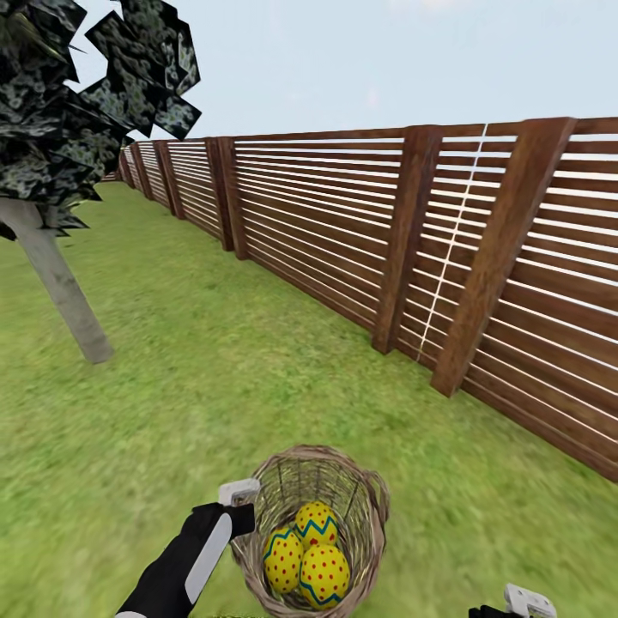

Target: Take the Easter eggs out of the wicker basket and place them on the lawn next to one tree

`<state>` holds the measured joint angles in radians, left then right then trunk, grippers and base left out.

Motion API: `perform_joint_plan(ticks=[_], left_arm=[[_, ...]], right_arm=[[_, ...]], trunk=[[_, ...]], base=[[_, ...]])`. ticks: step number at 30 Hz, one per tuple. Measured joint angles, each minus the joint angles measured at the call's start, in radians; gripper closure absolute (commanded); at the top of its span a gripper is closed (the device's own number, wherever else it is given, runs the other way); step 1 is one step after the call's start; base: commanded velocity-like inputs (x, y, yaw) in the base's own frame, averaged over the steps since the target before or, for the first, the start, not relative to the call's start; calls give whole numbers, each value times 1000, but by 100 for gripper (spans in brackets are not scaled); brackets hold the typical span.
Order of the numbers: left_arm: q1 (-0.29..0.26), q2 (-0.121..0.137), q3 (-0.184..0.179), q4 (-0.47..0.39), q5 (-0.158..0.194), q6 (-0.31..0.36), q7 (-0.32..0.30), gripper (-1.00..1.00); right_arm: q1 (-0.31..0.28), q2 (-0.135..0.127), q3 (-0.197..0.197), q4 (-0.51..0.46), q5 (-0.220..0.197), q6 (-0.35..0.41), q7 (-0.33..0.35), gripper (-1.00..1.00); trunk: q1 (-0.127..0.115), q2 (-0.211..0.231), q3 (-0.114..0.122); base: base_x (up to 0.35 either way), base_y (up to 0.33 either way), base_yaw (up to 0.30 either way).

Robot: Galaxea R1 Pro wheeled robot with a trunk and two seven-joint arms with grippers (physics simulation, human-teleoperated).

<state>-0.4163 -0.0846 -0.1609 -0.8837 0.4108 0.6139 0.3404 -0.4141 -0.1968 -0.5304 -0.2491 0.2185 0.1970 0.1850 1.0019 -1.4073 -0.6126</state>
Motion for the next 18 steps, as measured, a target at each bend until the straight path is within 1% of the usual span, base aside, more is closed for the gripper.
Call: perform_joint_plan(ticks=[18], left_arm=[[0,6,1,0,0,0,0,100]], right_arm=[[0,1,0,2,5,-1,1,-100]], trunk=[[0,0,0]], base=[[0,0,295]])
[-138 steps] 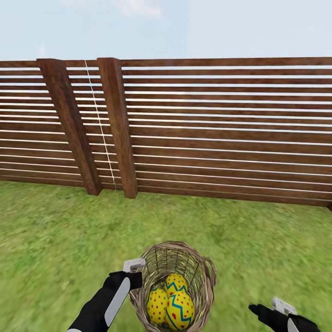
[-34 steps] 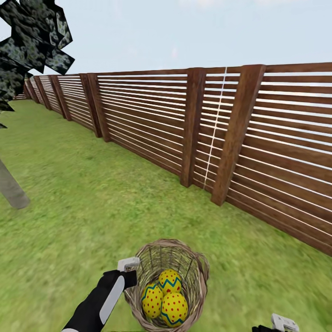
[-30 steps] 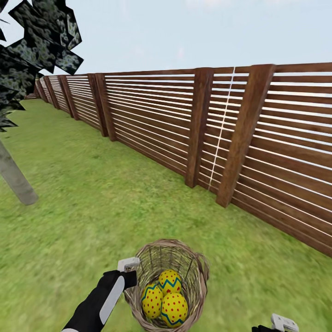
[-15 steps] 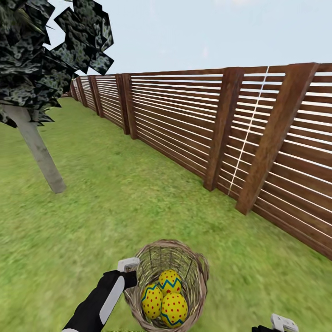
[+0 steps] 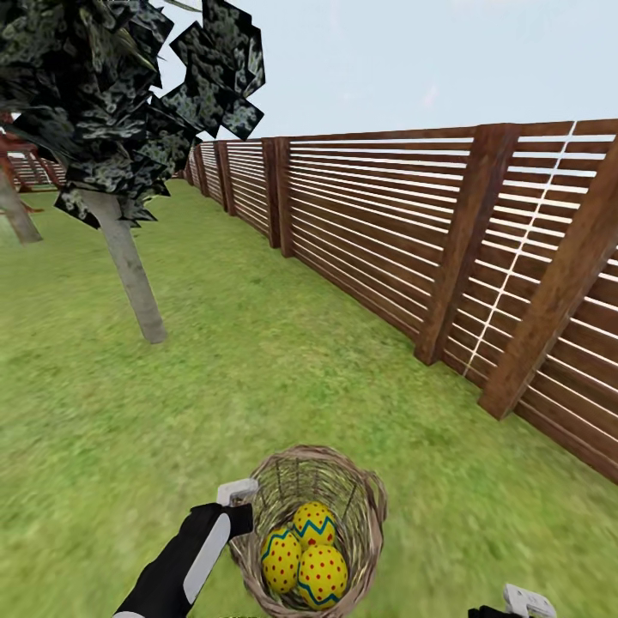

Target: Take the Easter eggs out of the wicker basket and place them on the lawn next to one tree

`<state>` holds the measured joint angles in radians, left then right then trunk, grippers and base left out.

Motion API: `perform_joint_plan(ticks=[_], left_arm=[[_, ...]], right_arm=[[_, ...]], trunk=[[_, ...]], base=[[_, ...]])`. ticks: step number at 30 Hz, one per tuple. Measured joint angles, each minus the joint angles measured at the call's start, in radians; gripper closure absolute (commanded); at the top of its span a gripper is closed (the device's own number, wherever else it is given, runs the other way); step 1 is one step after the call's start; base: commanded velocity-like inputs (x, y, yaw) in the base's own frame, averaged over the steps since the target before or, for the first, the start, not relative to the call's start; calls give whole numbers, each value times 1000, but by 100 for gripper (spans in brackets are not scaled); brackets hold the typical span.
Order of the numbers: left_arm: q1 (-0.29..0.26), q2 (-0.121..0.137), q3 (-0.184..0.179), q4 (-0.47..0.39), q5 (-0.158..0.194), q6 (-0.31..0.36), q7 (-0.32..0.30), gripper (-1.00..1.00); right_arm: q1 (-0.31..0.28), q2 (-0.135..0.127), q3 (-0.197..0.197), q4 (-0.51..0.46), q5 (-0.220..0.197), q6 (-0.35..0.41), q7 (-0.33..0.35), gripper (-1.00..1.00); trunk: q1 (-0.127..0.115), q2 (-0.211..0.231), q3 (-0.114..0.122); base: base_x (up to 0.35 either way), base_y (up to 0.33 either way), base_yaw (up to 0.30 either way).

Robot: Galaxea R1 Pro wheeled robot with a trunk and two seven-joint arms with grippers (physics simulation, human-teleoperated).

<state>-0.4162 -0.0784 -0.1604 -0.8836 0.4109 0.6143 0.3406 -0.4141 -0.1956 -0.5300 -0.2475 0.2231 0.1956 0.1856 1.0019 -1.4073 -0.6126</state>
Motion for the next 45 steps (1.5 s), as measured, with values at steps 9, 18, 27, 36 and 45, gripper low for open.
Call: perform_joint_plan(ticks=[9,18,27,36,45], left_arm=[[0,0,0,1,1,-1,0,100],[0,0,0,2,-1,-1,0,100],[0,0,0,3,1,0,0,100],[0,0,0,3,0,-1,0,100],[0,0,5,3,2,-2,0,100]], right_arm=[[0,0,0,0,1,0,1,-100],[0,0,0,1,-1,0,1,-100],[0,0,0,2,-2,1,0,-100],[0,2,0,2,-5,1,-1,-100],[0,2,0,2,-3,1,-1,-100]], trunk=[[0,0,0],[0,0,0],[0,0,0],[0,0,0],[0,0,0]], base=[[0,0,295],[0,0,295],[0,0,295],[0,0,295],[0,0,295]])
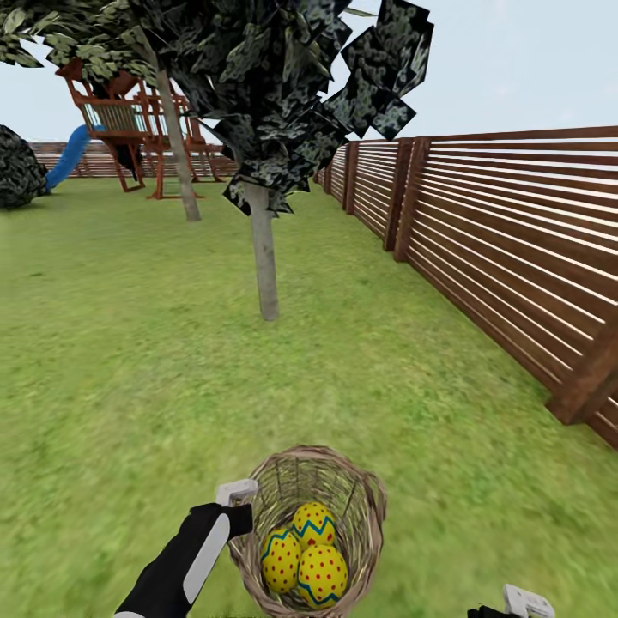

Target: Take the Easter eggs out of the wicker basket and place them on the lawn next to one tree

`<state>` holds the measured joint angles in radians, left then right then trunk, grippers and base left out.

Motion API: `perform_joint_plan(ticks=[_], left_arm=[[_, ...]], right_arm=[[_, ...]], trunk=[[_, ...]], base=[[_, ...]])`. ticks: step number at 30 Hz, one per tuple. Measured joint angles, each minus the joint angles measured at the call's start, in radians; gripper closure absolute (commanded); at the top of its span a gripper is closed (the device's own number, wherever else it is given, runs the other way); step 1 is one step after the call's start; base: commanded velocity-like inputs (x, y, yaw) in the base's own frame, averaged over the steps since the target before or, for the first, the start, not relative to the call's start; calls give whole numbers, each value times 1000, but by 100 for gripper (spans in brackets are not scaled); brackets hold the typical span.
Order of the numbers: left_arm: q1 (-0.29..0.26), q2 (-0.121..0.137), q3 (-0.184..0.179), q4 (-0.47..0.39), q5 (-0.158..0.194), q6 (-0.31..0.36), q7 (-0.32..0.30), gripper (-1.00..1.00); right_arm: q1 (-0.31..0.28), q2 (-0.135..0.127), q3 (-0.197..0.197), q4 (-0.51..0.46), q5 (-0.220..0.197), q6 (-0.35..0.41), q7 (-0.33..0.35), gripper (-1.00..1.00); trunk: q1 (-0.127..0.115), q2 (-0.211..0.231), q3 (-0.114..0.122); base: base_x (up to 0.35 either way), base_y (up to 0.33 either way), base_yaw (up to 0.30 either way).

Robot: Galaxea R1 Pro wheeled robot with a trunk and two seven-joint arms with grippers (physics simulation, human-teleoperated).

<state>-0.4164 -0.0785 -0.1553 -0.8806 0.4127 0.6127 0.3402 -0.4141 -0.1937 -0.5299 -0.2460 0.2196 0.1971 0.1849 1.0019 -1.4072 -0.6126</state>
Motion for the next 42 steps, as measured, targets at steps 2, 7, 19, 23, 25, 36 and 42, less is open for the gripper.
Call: perform_joint_plan(ticks=[2,7,19,23,25,36,42], left_arm=[[0,0,1,0,-3,1,0,100],[0,0,1,0,-2,1,0,100],[0,0,2,0,-2,1,0,100],[0,0,2,0,-1,1,0,100],[0,0,2,0,-2,1,0,100],[0,0,2,0,-1,1,0,100],[0,0,2,0,-2,1,0,100]], right_arm=[[0,0,0,0,0,0,0,-100],[0,0,0,1,0,0,0,-100],[0,1,2,14,4,1,0,-100],[0,0,2,14,4,1,0,-100],[0,0,2,14,5,1,0,-100],[0,0,2,14,5,1,0,-100],[0,0,2,14,5,2,1,-100]], trunk=[[0,0,0],[0,0,0],[0,0,0],[0,0,0],[0,0,0],[0,0,0],[0,0,0]], base=[[0,0,295],[0,0,295],[0,0,295],[0,0,295],[0,0,295],[0,0,295],[0,0,295]])
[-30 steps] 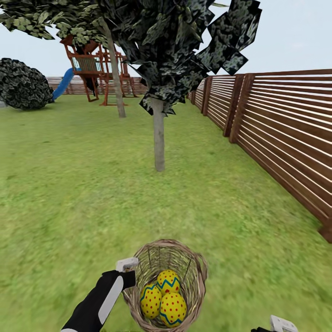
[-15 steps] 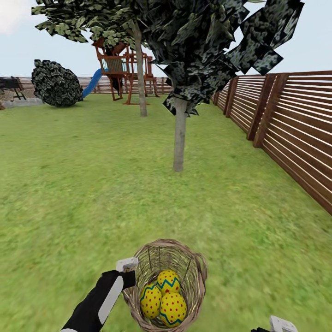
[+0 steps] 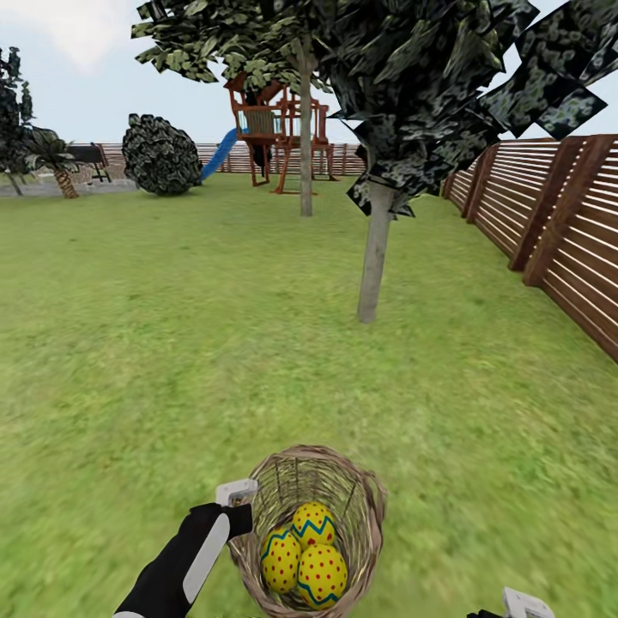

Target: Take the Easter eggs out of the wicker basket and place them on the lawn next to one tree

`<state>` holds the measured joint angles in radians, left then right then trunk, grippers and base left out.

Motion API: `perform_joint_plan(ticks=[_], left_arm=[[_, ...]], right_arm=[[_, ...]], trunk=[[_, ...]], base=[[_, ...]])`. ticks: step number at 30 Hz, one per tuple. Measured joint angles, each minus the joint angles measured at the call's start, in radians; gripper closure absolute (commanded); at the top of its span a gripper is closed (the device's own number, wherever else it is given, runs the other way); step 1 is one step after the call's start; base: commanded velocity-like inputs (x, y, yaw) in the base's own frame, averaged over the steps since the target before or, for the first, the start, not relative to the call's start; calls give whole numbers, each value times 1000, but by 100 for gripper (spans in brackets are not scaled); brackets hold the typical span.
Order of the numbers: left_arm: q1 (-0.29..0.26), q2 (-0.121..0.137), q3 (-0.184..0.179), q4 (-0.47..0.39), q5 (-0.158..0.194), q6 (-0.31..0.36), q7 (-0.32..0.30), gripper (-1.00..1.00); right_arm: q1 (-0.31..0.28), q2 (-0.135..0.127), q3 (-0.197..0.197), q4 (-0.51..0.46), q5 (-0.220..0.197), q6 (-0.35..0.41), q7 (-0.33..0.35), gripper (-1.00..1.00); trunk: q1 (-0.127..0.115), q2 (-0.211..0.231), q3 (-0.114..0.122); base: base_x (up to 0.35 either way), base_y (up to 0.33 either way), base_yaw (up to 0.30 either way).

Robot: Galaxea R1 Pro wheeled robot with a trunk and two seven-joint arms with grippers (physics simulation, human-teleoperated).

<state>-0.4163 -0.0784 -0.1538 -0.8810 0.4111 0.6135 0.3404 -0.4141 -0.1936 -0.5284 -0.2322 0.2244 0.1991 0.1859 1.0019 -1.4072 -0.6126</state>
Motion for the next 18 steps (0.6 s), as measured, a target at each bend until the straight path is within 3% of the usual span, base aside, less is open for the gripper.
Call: perform_joint_plan(ticks=[8,9,12,18], left_arm=[[0,0,0,1,-3,1,0,100],[0,0,0,1,-1,0,0,100],[0,0,0,-1,1,-1,0,100],[0,0,0,-5,0,0,0,100]], right_arm=[[0,0,0,0,1,1,8,-100],[0,0,0,11,10,1,8,-100],[0,0,0,27,97,-1,7,-100],[0,7,-2,28,113,-2,5,-100]], trunk=[[0,0,-1],[0,0,-1],[0,0,-1],[0,0,-7]], base=[[0,0,50],[0,0,0],[0,0,0],[0,0,101]])
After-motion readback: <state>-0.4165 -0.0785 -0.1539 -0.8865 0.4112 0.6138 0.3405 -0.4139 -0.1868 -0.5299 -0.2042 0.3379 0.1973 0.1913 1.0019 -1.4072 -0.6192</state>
